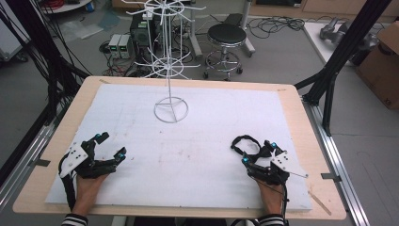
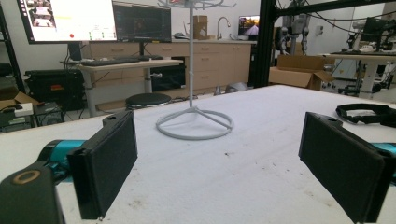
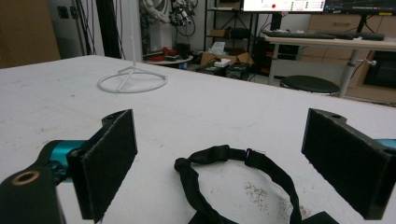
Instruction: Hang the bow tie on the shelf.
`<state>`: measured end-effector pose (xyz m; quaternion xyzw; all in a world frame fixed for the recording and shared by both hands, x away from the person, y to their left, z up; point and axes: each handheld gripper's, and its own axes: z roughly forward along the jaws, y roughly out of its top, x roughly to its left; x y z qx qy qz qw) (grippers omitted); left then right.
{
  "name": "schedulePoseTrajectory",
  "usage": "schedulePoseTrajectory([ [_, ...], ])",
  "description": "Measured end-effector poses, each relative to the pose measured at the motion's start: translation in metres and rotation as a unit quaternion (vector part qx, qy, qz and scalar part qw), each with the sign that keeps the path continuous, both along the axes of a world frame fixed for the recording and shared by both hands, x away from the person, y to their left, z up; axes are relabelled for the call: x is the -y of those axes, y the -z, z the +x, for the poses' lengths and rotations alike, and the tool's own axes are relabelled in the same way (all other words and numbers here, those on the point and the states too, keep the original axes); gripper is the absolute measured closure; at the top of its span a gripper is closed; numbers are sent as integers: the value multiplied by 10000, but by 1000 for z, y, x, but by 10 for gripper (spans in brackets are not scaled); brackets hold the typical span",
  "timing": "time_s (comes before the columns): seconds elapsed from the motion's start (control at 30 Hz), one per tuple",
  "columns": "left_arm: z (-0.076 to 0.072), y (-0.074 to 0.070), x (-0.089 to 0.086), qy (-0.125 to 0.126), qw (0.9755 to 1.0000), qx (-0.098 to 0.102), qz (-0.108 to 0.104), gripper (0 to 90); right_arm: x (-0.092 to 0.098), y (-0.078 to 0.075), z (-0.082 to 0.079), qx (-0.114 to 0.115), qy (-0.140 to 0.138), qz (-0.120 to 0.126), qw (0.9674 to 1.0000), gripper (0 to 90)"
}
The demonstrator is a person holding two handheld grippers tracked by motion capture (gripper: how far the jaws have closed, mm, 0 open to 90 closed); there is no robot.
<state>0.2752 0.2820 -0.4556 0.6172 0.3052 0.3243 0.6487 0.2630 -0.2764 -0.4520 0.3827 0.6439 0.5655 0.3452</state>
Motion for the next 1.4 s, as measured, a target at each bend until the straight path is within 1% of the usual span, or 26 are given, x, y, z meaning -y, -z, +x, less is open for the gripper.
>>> schedulePoseTrajectory([
  [0.33, 0, 0, 0, -5, 10000, 4, -2, 118, 0, 0, 0, -2, -2, 2, 10000, 94],
  [0.4, 0, 0, 0, -3, 10000, 7, 1, 118, 0, 0, 0, -20, 10, 47, 10000, 94],
  [0.53, 0, 0, 0, -1, 10000, 9, 7, 118, 0, 0, -1, 59, 1, -38, 10000, 94],
  [0.67, 0, 0, 0, -3, 10000, 8, 8, 119, 0, 0, 0, 35, 10, 13, 10000, 94],
  [0.87, 0, 0, 0, -3, 10000, 7, 5, 122, -1, 0, 1, 3, 33, -46, 10000, 94],
  [0.93, 0, 0, 0, -5, 10000, 7, 7, 123, -1, -1, 2, -69, 5, -72, 10000, 94],
  [1.03, 0, 0, 0, -5, 10000, 5, 13, 123, -2, -3, 7, -307, -165, -151, 9993, 94],
  [1.07, 0, 0, 0, -5, 10000, 7, 9, 123, -3, -4, 8, -381, -224, -136, 9989, 94],
  [1.1, 0, 0, 0, -6, 10000, 4, 10, 124, -2, -5, 9, -376, -242, -154, 9989, 94],
  [1.17, 0, 0, 0, -7, 10000, 4, 9, 124, -3, -10, 11, -445, -320, -185, 9983, 94],
  [1.3, 0, 0, 0, -5, 10000, 3, 12, 124, -1, -25, 17, -537, -286, -451, 9971, 95],
  [1.33, 0, 0, 0, -5, 10000, 3, 12, 124, -1, -25, 17, -537, -286, -451, 9971, 95],
  [1.37, 0, 0, 0, -7, 10000, 4, 12, 124, 0, -32, 20, -629, -301, -542, 9961, 95],
  [1.4, 0, 0, 0, -7, 10000, 4, 12, 124, 0, -34, 22, -666, -313, -580, 9956, 95],
])
